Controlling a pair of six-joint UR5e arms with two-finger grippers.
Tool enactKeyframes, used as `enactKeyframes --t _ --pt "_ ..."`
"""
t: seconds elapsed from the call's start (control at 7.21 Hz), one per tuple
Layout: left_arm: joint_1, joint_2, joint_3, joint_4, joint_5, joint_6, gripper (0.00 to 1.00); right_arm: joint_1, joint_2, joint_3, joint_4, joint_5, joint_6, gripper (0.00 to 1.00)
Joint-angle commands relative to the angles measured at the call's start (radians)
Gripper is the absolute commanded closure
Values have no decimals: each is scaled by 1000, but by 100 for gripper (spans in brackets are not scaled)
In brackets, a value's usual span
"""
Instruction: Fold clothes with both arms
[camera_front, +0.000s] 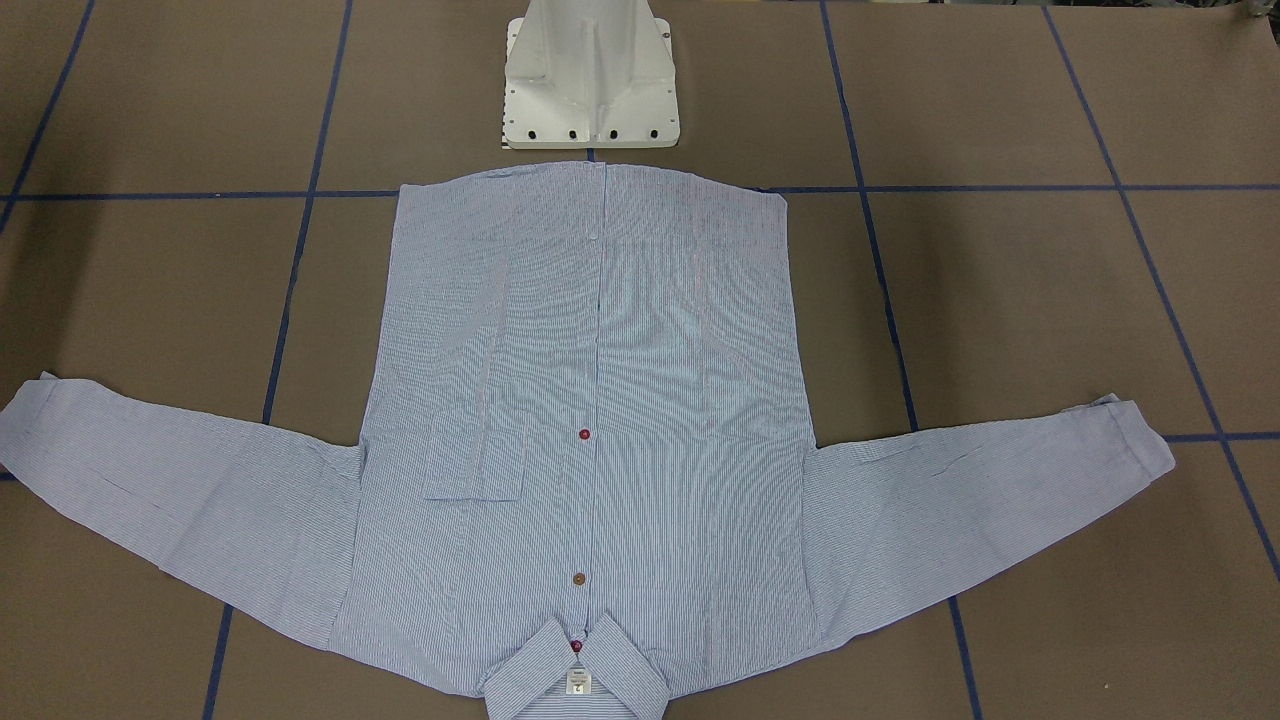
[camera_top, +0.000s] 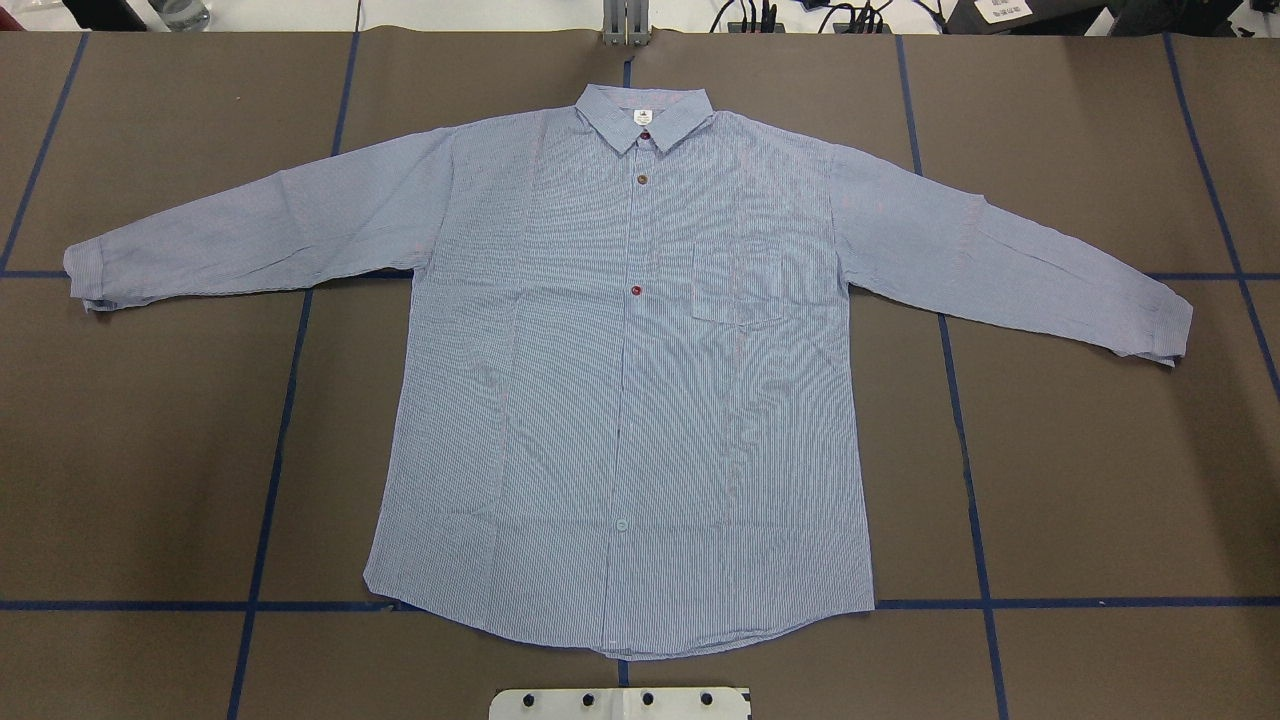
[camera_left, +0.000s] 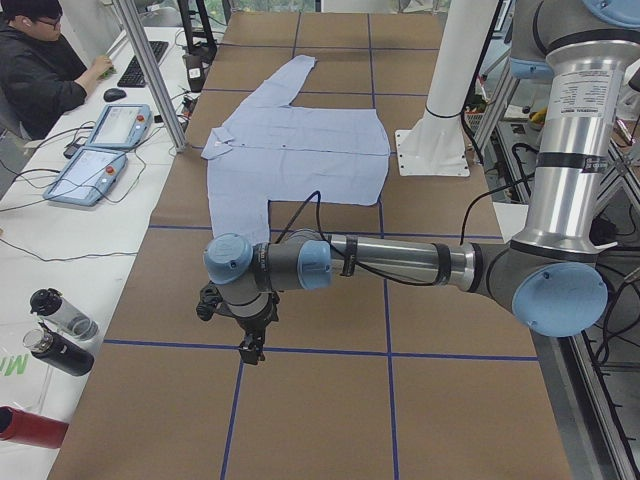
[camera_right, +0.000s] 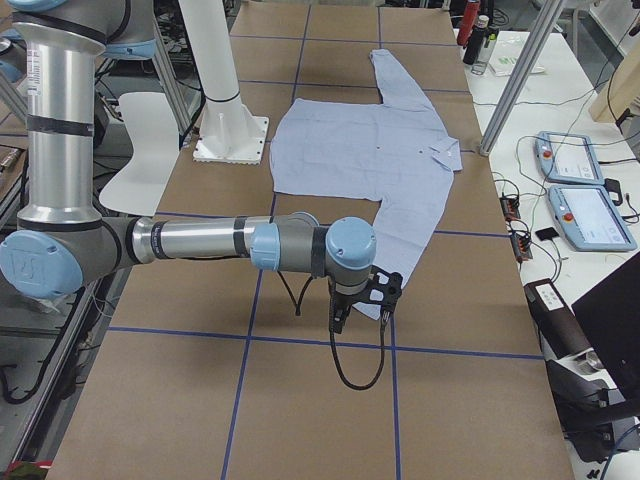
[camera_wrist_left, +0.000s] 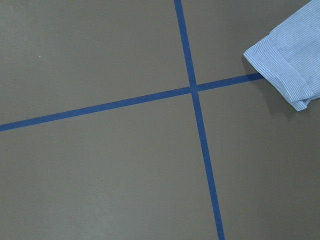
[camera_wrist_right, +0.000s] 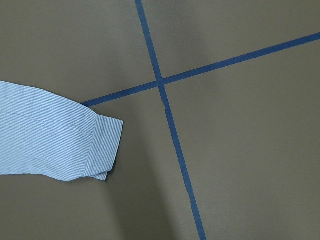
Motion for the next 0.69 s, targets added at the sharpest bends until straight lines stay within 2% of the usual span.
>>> enactKeyframes --t 0.0,0.42,0.55 --pt "-1 -1 0 0 2 0 0 -2 2 0 0 -4 -2 0" --pt "-1 -4 -43 0 3 -5 0 -9 4 0 6 7 4 0" --pt "1 -19 -49 0 3 -11 0 -32 16 -10 40 0 1 0"
